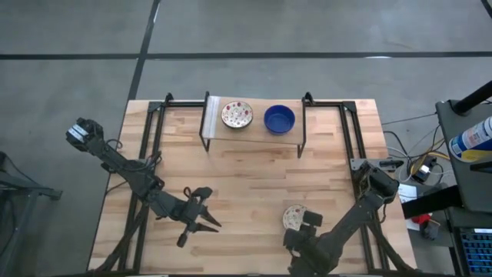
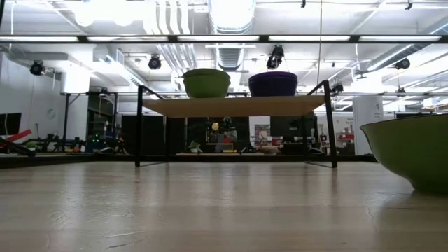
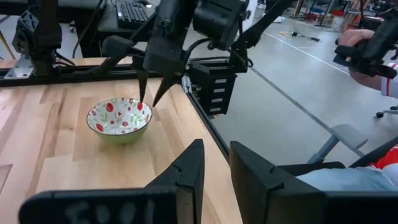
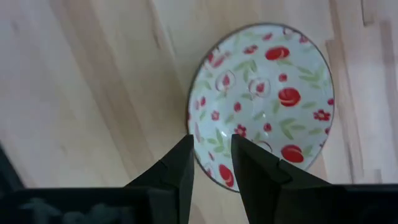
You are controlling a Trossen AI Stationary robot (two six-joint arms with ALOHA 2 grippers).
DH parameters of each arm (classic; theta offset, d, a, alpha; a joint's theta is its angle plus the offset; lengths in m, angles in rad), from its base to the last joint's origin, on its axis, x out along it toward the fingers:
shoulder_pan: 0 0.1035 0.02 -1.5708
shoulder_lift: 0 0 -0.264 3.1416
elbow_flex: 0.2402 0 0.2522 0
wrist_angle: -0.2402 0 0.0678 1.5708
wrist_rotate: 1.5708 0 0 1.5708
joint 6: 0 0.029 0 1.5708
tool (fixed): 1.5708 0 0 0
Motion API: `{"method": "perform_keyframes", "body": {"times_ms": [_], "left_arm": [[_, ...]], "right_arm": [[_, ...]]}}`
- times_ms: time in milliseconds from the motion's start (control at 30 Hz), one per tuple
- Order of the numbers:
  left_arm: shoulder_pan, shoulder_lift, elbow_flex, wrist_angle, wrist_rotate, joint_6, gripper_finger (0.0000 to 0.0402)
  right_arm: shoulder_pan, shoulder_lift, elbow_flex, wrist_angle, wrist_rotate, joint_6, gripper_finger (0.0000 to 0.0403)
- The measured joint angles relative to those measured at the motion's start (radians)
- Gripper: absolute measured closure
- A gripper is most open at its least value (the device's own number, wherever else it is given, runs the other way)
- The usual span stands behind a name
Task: Pick & Place Mini bowls
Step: Stack the red patterned bowl on the red patterned bowl on the shelf
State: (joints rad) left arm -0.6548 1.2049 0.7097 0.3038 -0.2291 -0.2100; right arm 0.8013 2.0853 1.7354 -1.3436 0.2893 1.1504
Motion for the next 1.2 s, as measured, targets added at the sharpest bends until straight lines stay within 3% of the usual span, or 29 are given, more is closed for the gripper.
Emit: {"method": "perform_keyframes", "body": {"times_ms": [1200], "left_arm": [[-0.001,0.0,0.0,0.003,0.0,-0.001,0.033]], "right_arm": [[0.019,0.0,-0.076,0.102,-0.03,-0.027,0.0305]]}}
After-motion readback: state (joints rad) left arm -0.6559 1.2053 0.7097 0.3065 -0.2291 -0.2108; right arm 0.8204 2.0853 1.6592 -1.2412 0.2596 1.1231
